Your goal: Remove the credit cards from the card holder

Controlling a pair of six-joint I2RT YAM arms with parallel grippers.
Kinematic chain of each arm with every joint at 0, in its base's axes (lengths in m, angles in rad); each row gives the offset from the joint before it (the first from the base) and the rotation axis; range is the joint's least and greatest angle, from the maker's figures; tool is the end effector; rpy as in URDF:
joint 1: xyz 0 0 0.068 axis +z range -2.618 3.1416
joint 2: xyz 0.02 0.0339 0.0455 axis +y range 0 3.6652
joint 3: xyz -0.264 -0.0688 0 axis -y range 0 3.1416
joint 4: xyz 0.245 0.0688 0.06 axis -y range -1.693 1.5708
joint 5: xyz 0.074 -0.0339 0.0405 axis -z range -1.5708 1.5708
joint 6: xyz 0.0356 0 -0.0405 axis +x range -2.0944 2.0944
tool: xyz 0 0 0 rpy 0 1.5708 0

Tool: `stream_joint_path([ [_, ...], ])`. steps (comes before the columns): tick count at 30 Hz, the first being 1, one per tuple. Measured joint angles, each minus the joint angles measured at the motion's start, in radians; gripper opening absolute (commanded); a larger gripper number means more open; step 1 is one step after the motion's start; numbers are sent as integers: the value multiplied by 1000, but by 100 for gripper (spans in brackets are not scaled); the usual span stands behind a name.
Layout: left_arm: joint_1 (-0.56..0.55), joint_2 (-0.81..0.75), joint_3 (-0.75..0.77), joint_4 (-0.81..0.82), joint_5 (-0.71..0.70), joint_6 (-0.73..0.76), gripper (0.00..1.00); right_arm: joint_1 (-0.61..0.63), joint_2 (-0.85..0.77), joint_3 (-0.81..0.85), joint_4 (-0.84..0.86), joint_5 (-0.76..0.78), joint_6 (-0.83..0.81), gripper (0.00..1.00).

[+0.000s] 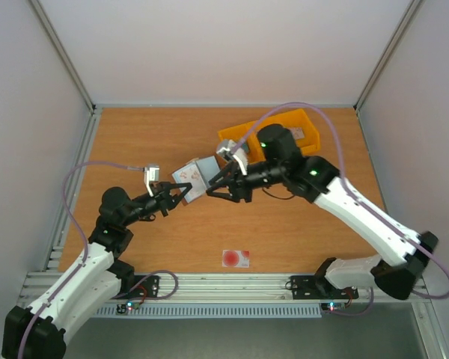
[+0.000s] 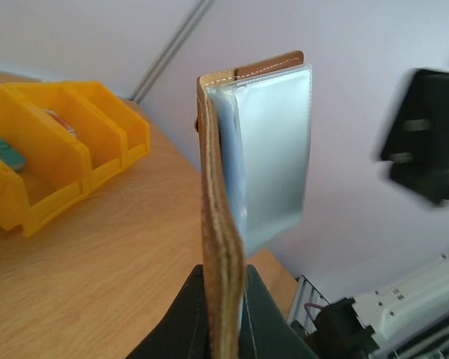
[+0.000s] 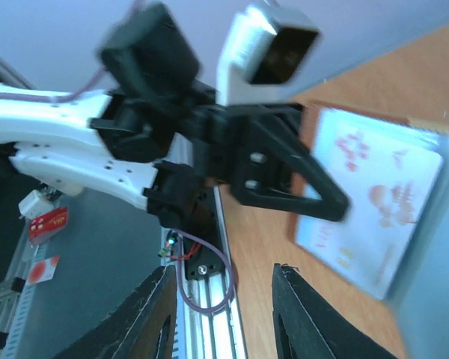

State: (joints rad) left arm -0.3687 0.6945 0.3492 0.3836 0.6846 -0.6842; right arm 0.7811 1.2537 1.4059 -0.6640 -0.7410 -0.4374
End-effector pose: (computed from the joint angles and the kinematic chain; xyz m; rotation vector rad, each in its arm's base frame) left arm 0.1500 -0.0821 0.2599 0.3338 1.6740 -1.3289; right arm 0.1664 0.1988 0.4117 -1.5366 1.3975 0.9778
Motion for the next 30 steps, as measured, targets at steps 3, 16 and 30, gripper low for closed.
stream_joint_path([
  [3,0,0,0,22,59,5,0,-11,93,-52,73,-21,41,37],
  [16,4,-7,0,139,253,60,0,-68,147,-82,93,-137,78,12],
  [30,3,-6,0,158,285,55,0,-72,178,-83,169,-285,94,1],
])
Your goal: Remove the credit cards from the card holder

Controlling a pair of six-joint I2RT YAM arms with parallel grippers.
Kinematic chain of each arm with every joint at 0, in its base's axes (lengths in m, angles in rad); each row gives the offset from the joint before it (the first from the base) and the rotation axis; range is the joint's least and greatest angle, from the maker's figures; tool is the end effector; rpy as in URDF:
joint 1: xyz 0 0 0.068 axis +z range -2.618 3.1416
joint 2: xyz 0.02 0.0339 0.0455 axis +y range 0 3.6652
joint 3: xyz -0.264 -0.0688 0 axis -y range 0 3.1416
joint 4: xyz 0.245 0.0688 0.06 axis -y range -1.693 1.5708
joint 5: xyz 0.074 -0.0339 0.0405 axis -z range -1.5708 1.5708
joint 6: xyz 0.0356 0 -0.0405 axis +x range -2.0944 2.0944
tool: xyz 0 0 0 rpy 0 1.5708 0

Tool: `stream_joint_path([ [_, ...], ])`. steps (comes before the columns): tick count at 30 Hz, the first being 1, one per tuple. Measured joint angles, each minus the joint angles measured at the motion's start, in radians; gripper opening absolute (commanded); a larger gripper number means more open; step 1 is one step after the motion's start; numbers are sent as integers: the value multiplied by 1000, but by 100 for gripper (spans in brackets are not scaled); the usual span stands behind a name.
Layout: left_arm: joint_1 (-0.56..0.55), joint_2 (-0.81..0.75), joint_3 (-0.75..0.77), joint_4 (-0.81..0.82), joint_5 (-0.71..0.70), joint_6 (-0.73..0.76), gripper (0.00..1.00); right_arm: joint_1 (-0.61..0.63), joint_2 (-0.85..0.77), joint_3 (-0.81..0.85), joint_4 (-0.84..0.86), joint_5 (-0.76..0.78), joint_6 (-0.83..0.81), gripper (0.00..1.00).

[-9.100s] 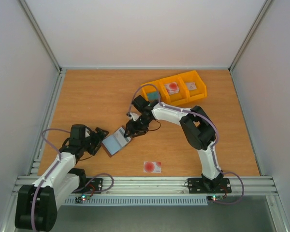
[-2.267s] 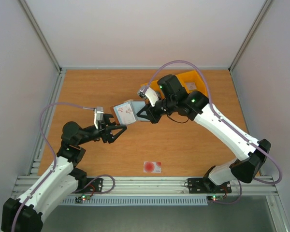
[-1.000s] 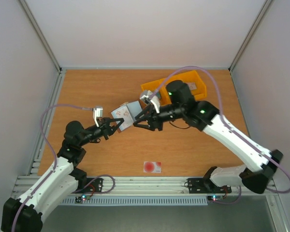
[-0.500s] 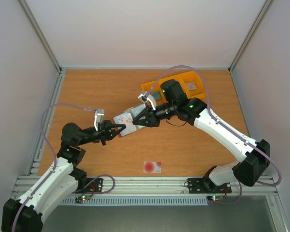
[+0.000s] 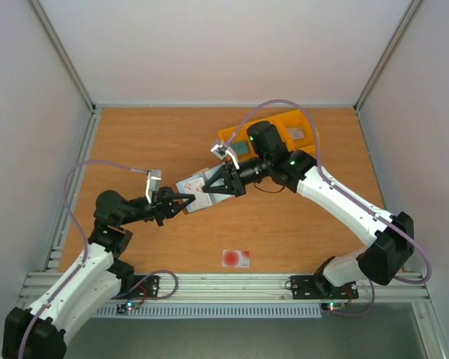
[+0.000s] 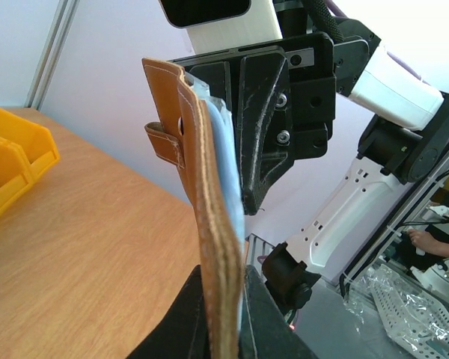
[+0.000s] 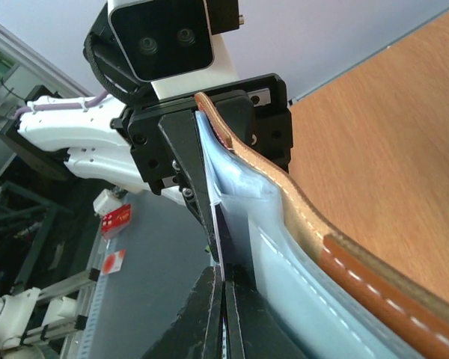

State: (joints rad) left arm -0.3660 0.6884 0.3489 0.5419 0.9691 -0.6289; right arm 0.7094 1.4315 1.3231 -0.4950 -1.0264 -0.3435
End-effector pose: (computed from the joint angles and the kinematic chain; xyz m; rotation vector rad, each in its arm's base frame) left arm 0.1383 -0.0844 0.2751 0.6997 1.4799 -1.4409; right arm 0.2150 0.2247 0.3556 -1.5379 1.4516 1.3175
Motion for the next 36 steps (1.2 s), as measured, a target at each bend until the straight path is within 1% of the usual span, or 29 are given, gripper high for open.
stream_joint_path([
  [1,0,0,0,0,1,-5,0,0,0,0,1,-2,-3,1],
  [3,0,0,0,1,3,-9,8,-1,-2,0,0,-3,-8,1],
  [4,0,0,0,2,3,-12,9,-3,-3,-2,0,-3,-10,1],
  [12,-5,0,0,12,4,-21,14,-35,-24,-6,-43,-14,-39,1],
  [14,-5,0,0,13,4,-22,11,-44,-32,-2,-74,-11,-55,1],
  [17,-5,0,0,14,4,-24,1,-57,-42,2,-108,-9,-77,1],
  [21,-5,0,0,17,4,-30,0,-60,-47,16,-144,-6,-100,3],
  [24,-5,0,0,17,3,-33,0,-61,-49,17,-150,-6,-105,12],
  [26,-5,0,0,17,2,-37,0,-64,-49,17,-153,-4,-105,14],
  [28,-5,0,0,16,-6,-41,0,-67,-49,17,-152,-6,-103,14],
  [33,-5,0,0,16,-21,-53,0,-69,-49,7,-130,-16,-87,10],
  [36,-5,0,0,16,-27,-56,0,-70,-51,-9,-118,-16,-77,5],
])
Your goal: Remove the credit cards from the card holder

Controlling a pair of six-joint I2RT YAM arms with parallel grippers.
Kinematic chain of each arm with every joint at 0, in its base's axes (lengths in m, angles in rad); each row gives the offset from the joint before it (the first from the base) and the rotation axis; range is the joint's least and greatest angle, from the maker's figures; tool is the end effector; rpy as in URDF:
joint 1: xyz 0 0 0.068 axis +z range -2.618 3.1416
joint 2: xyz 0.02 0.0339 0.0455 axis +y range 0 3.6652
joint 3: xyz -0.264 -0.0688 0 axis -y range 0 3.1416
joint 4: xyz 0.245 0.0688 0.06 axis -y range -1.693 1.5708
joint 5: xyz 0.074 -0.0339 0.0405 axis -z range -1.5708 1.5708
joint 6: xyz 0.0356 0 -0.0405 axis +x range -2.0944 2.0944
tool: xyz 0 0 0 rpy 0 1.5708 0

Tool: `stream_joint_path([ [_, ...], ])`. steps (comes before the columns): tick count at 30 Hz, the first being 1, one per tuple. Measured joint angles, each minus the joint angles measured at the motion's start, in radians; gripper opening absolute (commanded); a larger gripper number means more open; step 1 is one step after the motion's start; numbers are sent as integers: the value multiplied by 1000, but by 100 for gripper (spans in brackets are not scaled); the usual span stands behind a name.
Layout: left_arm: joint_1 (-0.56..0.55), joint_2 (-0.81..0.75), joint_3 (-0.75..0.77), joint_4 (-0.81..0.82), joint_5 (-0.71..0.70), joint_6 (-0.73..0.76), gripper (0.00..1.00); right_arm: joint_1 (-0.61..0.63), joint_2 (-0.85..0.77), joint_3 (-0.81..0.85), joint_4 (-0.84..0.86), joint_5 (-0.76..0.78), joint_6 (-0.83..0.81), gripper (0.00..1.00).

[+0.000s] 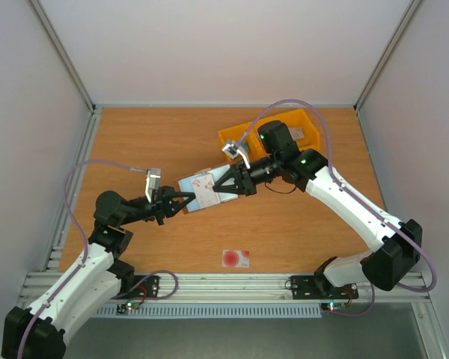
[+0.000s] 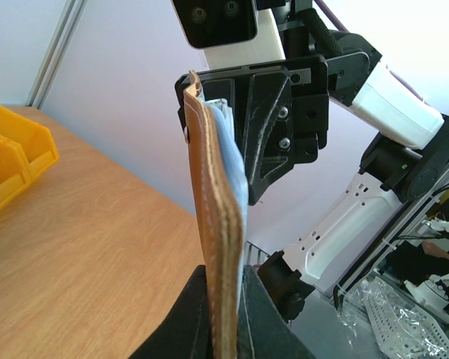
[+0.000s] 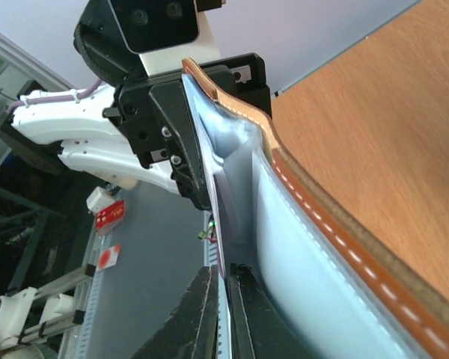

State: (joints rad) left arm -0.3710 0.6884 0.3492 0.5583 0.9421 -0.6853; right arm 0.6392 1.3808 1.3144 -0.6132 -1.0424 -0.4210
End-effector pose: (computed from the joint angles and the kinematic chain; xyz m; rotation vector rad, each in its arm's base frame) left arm 0.1385 -0.0848 0.2769 0.6468 1.4933 -1.4676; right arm 0.2145 0.1977 0.3586 -1.5246 1.4874 1.2792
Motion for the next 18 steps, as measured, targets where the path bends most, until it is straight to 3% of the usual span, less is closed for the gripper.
stream_joint_path([
  [18,0,-1,0,1,-14,-11,0,-58,-64,-10,-76,33,-35,1],
])
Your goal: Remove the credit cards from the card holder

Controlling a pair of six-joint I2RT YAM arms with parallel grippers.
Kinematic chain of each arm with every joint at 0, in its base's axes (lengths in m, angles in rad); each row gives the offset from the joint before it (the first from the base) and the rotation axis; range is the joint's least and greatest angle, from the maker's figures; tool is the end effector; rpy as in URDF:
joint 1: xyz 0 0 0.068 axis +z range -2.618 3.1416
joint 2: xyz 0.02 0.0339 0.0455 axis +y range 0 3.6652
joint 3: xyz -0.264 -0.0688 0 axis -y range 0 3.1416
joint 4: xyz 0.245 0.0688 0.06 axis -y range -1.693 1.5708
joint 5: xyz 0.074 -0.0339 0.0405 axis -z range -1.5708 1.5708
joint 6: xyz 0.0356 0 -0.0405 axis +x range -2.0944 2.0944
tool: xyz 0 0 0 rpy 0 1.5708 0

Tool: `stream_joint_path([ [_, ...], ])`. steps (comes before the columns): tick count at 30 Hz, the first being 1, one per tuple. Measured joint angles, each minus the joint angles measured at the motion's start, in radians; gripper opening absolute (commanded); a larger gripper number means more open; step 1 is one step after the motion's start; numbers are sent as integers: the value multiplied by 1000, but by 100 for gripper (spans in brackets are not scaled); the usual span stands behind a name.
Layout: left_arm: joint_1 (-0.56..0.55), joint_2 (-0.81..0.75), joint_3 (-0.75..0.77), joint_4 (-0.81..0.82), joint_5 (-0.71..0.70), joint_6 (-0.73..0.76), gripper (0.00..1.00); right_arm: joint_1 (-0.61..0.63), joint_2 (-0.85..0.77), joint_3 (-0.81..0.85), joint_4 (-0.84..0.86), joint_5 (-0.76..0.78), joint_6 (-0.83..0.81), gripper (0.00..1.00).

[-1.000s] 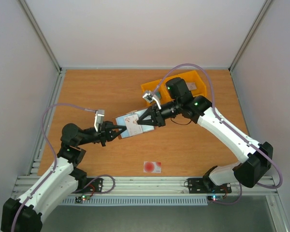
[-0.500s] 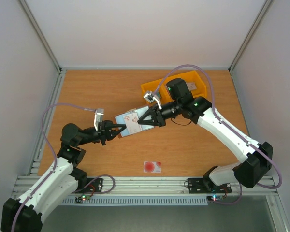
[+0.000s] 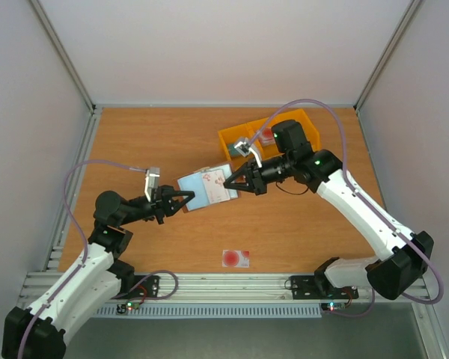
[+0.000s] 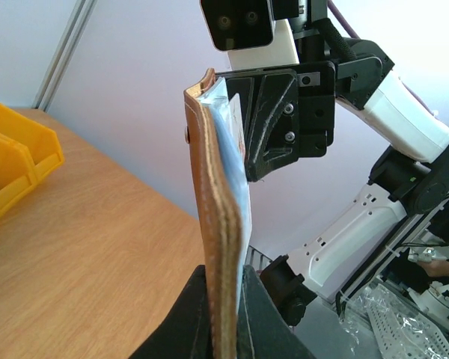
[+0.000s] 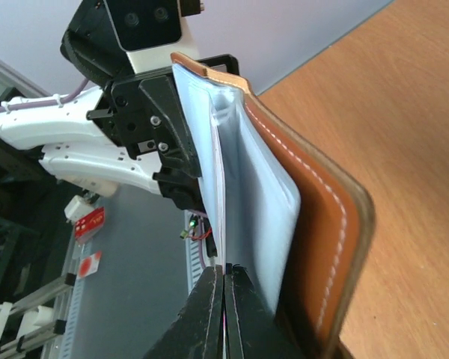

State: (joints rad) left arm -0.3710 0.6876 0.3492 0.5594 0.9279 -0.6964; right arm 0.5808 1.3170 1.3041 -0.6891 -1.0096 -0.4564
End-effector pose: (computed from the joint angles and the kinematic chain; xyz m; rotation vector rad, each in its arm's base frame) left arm 0.1388 -0.0846 0.2772 0.6262 1.4973 -1.4676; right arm 0.2096 0.1736 0.3659 -1.4842 1.5320 1.1991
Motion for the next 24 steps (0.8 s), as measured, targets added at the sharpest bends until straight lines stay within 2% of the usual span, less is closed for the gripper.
stream_joint_path([
  [10,0,0,0,-3,-10,-3,0,-40,-26,19,-84,42,-53,1],
  [17,0,0,-18,-63,-132,-63,0,-150,-89,19,-108,84,-50,1],
  [22,2,9,-34,-179,-246,-100,0,-267,-146,-29,-11,99,53,1],
  [24,8,10,-34,-230,-294,-105,0,-332,-154,-55,49,127,150,1],
])
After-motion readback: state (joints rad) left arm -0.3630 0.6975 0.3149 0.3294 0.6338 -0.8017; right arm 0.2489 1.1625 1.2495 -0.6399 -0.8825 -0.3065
